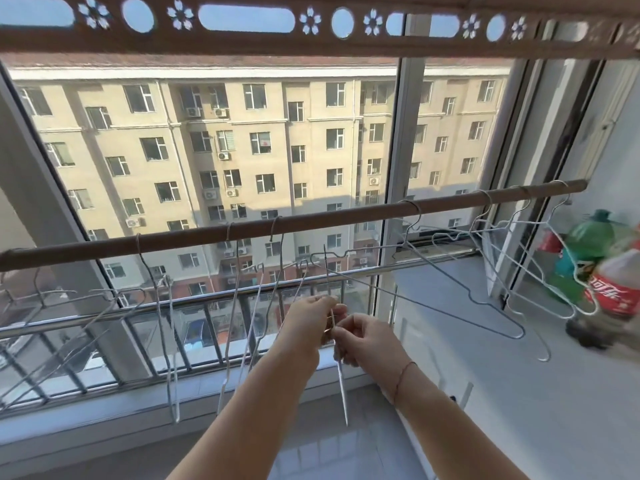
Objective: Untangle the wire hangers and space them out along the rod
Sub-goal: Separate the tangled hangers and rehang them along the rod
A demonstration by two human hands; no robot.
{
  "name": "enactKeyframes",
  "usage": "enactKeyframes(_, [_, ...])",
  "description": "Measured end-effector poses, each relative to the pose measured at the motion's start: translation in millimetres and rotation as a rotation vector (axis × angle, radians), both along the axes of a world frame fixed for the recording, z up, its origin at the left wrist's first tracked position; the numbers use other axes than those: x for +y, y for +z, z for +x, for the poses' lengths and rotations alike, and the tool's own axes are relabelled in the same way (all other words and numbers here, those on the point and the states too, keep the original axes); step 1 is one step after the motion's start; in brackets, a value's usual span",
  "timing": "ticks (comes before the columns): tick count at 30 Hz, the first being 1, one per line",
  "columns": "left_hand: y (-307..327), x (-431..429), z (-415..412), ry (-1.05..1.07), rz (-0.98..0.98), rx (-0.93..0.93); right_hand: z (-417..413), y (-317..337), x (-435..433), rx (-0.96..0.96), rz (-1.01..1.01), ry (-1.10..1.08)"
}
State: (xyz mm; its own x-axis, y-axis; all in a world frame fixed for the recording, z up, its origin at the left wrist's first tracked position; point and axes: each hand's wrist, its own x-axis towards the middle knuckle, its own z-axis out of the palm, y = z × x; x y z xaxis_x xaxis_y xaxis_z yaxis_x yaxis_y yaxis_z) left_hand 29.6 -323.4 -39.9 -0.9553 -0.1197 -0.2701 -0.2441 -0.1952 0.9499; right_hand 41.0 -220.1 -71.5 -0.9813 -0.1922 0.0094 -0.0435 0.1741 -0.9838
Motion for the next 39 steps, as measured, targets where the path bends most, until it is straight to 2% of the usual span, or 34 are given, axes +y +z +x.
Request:
enactKeyframes(3, [-9, 2, 4, -0.060, -0.051, -0.005, 13, -4, 17, 0.035, 0.084, 0.010])
enactKeyframes(6, [-19, 1, 12, -0.183, -0.167, 0.008, 11, 0, 38, 0.202, 0.208, -0.186])
enactKeyframes(8, [-25, -2, 18, -0.295, -0.252, 0.009, 10, 3, 51, 0.318, 0.377, -0.228])
enactKeyframes(11, [-29, -3, 22, -0.380, -0.382, 0.045, 12, 1, 66, 0.340, 0.668, -0.129])
enactKeyframes(13, [-29, -1, 21, -0.394, -0.449, 0.084, 16, -1, 75, 0.261, 0.708, -0.040])
enactKeyframes(18, [-31, 9, 14, -0.416, -0.464, 0.143, 23, 3, 97, 0.170, 0.615, 0.044])
enactKeyframes(22, [-17, 28, 9, -0.134, -0.525, 0.348, 23, 15, 104, 0.185, 0.377, -0.091])
enactKeyframes(25, [3, 42, 6, -0.037, -0.421, 0.433, 12, 31, 101, 0.218, 0.257, -0.196])
enactKeyframes(32, [35, 60, -12, -0.140, -0.307, 0.402, -29, 62, 81, 0.207, 0.175, -0.290])
enactKeyframes(39, [28, 52, -12, -0.123, -0.324, 0.312, -53, 49, 71, 0.107, 0.214, -0.311])
